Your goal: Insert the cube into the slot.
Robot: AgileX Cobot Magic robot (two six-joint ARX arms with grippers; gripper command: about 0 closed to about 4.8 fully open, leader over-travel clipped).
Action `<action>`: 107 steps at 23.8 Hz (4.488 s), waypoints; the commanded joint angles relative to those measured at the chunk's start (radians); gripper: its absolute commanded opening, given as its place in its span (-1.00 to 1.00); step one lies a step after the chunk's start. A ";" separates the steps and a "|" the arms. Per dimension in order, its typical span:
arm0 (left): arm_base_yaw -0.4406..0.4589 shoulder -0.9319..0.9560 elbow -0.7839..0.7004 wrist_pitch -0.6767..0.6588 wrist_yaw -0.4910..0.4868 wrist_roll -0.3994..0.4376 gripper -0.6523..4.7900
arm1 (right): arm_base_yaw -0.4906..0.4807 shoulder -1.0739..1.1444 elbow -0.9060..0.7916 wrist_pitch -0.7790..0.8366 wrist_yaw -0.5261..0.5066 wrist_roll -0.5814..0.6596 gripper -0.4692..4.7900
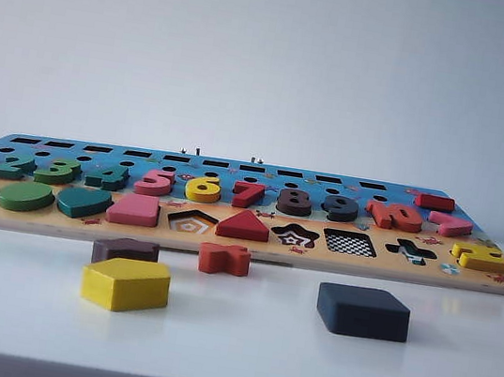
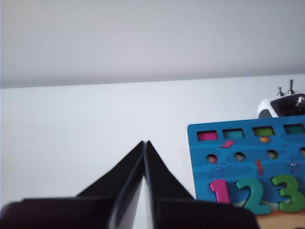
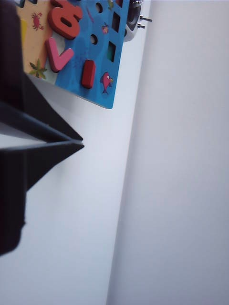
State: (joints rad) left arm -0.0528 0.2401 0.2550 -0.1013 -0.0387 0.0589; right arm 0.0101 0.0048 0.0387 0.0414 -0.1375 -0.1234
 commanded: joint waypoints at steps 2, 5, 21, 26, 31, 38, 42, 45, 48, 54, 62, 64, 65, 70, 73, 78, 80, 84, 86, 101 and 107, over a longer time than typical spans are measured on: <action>-0.043 0.092 0.101 -0.106 0.064 0.024 -0.70 | 0.002 -0.002 0.005 0.040 0.004 0.084 -0.82; -0.080 0.164 0.187 -0.194 0.116 0.031 -0.70 | 0.002 -0.002 0.005 0.043 0.004 0.219 -0.82; -0.315 0.414 0.488 -0.567 0.349 0.093 -0.70 | 0.002 -0.002 0.009 0.056 -0.106 0.448 -0.70; -0.388 0.475 0.554 -0.626 0.381 0.117 -0.70 | 0.002 -0.002 0.023 0.063 -0.106 0.447 -0.70; -0.425 0.529 0.614 -0.637 0.387 0.116 -0.70 | 0.002 -0.002 0.037 0.082 -0.106 0.437 -0.70; -0.426 0.563 0.628 -0.659 0.417 0.107 -0.70 | 0.002 -0.002 0.102 0.066 -0.140 0.404 -0.70; -0.426 0.583 0.628 -0.710 0.436 0.110 -0.70 | 0.002 -0.002 0.252 -0.055 -0.151 0.328 -0.70; -0.426 0.599 0.628 -0.712 0.467 0.109 -0.70 | 0.002 0.007 0.394 -0.190 -0.157 0.280 -0.70; -0.426 0.607 0.626 -0.712 0.481 0.109 -0.70 | 0.002 0.046 0.493 -0.285 -0.190 0.256 -0.70; -0.426 0.631 0.621 -0.712 0.551 0.109 -0.70 | 0.002 0.324 0.814 -0.569 -0.390 0.129 -0.70; -0.426 0.634 0.563 -0.678 0.566 0.110 -0.70 | 0.085 0.634 1.067 -0.897 -0.566 -0.130 -0.69; -0.426 0.634 0.550 -0.657 0.583 0.120 -0.70 | 0.173 0.707 1.089 -0.952 -0.518 -0.168 -0.51; -0.426 0.634 0.549 -0.644 0.594 0.129 -0.70 | 0.203 0.735 1.096 -0.966 -0.492 -0.177 -0.40; -0.426 0.636 0.549 -0.573 0.649 0.133 -0.70 | 0.377 0.904 1.108 -0.991 -0.348 -0.196 0.31; -0.426 0.653 0.554 -0.558 0.652 0.137 -0.70 | 0.456 0.987 1.108 -0.995 -0.326 -0.188 0.73; -0.425 0.672 0.554 -0.542 0.652 0.144 -0.70 | 0.529 1.067 1.108 -1.036 -0.274 -0.202 1.00; -0.425 0.674 0.555 -0.538 0.652 0.149 -0.70 | 0.548 1.083 1.108 -1.059 -0.252 -0.232 1.00; -0.425 0.684 0.555 -0.499 0.653 0.151 -0.70 | 0.618 1.104 1.108 -1.091 -0.208 -0.265 1.00; -0.425 0.692 0.555 -0.491 0.655 0.152 -0.70 | 0.636 1.106 1.108 -1.101 -0.235 -0.265 1.00; -0.426 0.715 0.566 -0.487 0.744 0.182 -0.70 | 0.827 1.248 1.106 -1.185 -0.145 -0.383 1.00; -0.426 0.718 0.566 -0.488 0.747 0.188 -0.70 | 0.877 1.328 1.106 -1.146 -0.067 -0.382 1.00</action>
State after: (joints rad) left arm -0.4786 0.9581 0.8165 -0.5953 0.6983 0.2398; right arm 0.8841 1.3289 1.1374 -1.1286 -0.2111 -0.4999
